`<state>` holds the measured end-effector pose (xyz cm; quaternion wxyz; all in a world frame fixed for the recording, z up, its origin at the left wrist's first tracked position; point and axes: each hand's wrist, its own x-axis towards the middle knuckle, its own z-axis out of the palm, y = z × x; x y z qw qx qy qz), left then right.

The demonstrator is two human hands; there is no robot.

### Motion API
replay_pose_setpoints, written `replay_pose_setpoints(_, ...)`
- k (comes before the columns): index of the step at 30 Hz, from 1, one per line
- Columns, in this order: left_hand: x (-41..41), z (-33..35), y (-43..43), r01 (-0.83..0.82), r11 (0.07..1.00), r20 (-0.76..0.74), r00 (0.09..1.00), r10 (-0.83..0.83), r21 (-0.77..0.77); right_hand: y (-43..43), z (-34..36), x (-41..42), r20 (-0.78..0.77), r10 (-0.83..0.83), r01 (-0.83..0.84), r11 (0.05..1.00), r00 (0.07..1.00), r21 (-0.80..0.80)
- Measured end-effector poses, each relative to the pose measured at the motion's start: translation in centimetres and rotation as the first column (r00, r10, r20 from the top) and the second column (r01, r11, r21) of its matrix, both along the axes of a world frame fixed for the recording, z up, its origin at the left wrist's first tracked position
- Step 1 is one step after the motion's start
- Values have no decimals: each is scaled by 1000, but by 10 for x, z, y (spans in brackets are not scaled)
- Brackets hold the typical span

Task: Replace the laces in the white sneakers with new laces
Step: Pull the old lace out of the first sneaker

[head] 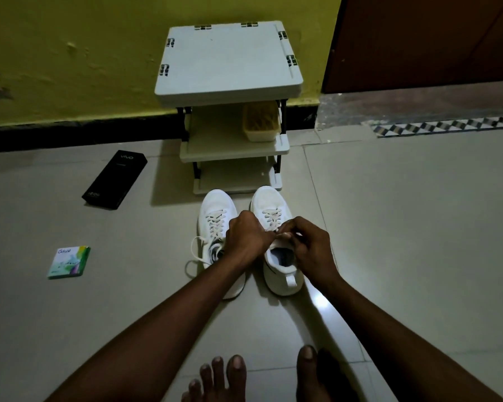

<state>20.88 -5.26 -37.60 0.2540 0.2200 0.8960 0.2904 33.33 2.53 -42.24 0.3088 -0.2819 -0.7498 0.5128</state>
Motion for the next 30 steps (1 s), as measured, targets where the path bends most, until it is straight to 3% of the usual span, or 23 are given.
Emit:
replay_pose_setpoints(6,2,2,0,-2,1000,14,1000,1,8,0,-7,-4,-99,-112,67,923,989,-379)
replay_pose_setpoints(14,4,7,0,46,999,3,999,-46,-13,8,-4,-3,-74,-95,43,851,993,-524)
replay_pose_setpoints(17,9,10,-3,127,991,-32,991,-129,-50,12,-2,-5,-39,-49,27,898,998,-439)
replay_pose_setpoints(21,18,7,-13,194,977,-66,978,-200,-91,22,-1,-6,90,11,5,984,996,-177)
replay_pose_setpoints(26,24,4,-18,57,996,-75,996,-52,61,20,3,2,102,63,-65,998,993,10)
replay_pose_setpoints(30,25,-4,-15,-8,987,-103,994,24,161,26,1,5,147,139,-171,957,979,233)
